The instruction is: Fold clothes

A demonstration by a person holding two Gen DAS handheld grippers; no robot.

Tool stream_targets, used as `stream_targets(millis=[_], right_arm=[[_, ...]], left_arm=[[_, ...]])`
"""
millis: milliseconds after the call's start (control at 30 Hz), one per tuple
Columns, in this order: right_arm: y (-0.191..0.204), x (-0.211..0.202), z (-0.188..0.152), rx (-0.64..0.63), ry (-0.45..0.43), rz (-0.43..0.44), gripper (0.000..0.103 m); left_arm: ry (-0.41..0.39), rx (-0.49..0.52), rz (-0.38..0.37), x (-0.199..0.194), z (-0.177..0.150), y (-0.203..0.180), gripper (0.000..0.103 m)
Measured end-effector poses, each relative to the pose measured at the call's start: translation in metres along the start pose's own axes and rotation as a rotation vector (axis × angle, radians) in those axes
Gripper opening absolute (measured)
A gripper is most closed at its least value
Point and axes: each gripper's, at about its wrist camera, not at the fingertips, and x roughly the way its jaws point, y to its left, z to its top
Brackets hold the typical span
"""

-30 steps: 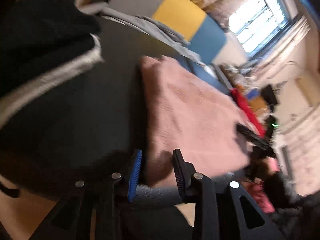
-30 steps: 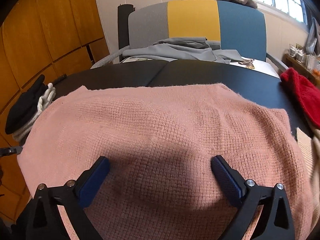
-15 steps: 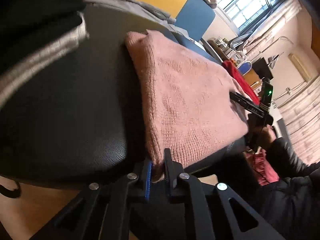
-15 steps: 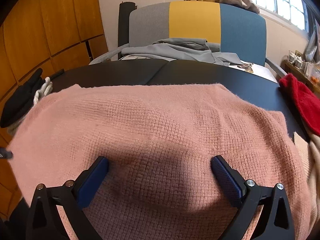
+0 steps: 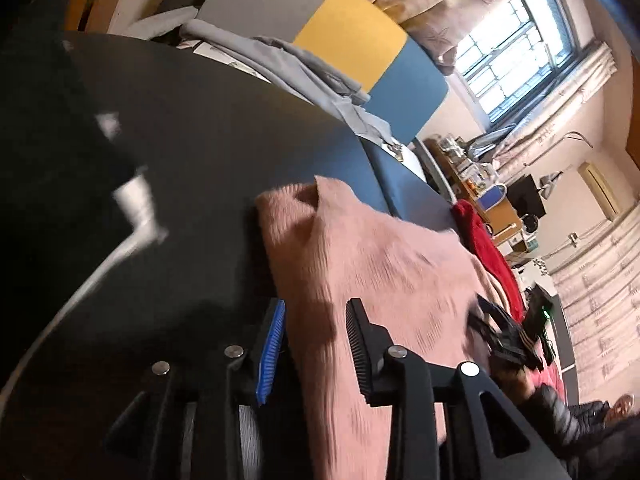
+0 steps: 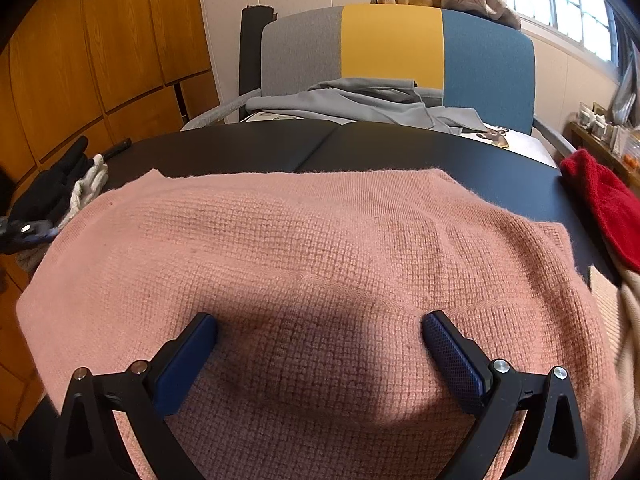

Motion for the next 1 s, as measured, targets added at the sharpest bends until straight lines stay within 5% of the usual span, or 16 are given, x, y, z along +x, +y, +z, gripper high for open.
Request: stream_targets(millis=[100,133,167,433,467,600,733,900,1000], right_arm=[[-0.001,0.0,0.0,0.003,-0.003,0.004,0.103],[-0.001,0.0,0.0,0.004,-0.003,0.005,0.103],[-0.001,0.0,0.0,0.004,-0.004,0.006,0.103],[-0.002,0.001,0.0,0.002,-0.008,0.013,0.103],[-0.002,0.001,0.0,0.003,-0.008,0.014,0.103],[-0.002,0.0,0.0,0.008,-0.008,0.018,0.103],[-0.012,-0.008,0.004,0.055,-0.003,0.068,0.103],[-0.049,-0.075,-0.001,0.189,-0.063,0.171,0.103],[-0.085,-0.123,-0.023,0.263,-0.085,0.153,0.103]], left_arm=[[0.022,0.027,0.031,0.022,0.012,-0.007,0.025],[0.019,0.062,0.073,0.026,0.012,-0.013,0.008],[0.015,0.088,0.11,0.027,0.012,-0.018,0.005],[-0.011,0.009,0.263,0.024,-0.011,-0.004,0.012],[-0.023,-0.002,0.295,0.023,-0.009,-0.005,0.025],[-0.134,0.007,0.436,0.005,-0.004,-0.024,0.024],[-0.105,0.126,0.352,0.031,-0.017,-0.076,0.023],[-0.07,0.272,0.246,0.063,-0.032,-0.141,0.023],[-0.048,0.36,0.181,0.083,-0.042,-0.18,0.023]])
